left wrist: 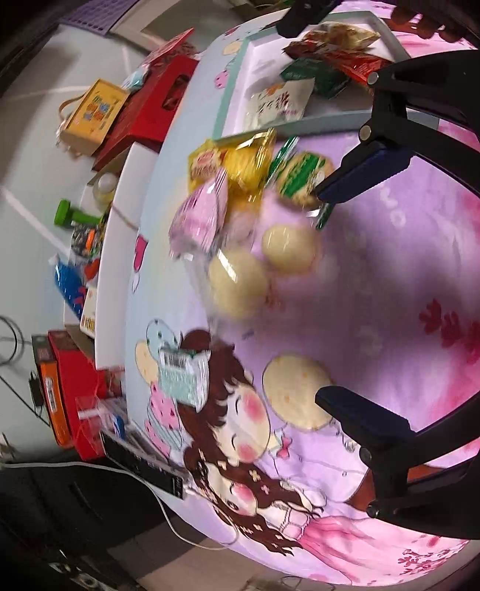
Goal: Organize snacks
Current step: 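Withdraw both open tools from the tray back to the snack pile, then grasp the round yellow cake with the left tool while the right tool grasps the green cow-print packet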
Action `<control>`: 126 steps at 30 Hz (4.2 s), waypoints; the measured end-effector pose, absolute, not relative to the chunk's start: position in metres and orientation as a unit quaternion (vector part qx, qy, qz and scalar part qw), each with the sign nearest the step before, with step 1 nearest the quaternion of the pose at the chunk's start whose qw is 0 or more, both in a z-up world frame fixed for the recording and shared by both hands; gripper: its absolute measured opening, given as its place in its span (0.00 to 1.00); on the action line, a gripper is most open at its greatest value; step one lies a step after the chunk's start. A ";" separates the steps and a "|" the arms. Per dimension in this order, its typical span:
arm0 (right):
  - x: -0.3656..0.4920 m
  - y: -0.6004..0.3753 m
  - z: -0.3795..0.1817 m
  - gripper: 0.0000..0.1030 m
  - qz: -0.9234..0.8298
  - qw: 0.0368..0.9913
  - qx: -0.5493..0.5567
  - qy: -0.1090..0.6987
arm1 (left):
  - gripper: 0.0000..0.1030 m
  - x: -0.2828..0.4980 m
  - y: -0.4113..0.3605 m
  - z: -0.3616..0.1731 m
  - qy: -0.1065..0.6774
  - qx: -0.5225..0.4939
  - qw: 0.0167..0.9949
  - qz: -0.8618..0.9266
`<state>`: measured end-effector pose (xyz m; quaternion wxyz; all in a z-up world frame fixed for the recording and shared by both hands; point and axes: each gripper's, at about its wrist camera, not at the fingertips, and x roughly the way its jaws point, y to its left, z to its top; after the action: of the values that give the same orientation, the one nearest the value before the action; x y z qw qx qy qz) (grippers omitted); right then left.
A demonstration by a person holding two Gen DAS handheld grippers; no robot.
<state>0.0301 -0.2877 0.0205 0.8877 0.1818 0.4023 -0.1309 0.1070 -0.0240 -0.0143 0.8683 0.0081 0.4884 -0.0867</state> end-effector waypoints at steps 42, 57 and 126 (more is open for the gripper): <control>0.094 -0.166 -0.023 0.74 -0.002 0.885 0.067 0.461 | 0.90 0.153 -0.012 -0.023 0.527 -0.059 0.840 -0.114; 0.109 -0.161 -0.036 0.70 -0.005 0.881 0.043 0.470 | 0.84 0.166 -0.046 -0.046 0.548 -0.049 0.824 -0.136; 0.077 -0.131 -0.050 0.67 0.027 0.869 -0.005 0.495 | 0.41 0.113 0.020 -0.055 0.568 -0.063 0.815 -0.092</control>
<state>0.0771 -0.1314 -0.0496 0.8686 -0.0046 0.4948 0.0266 0.1126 0.0204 -0.0554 0.8153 -0.0634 0.5681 -0.0922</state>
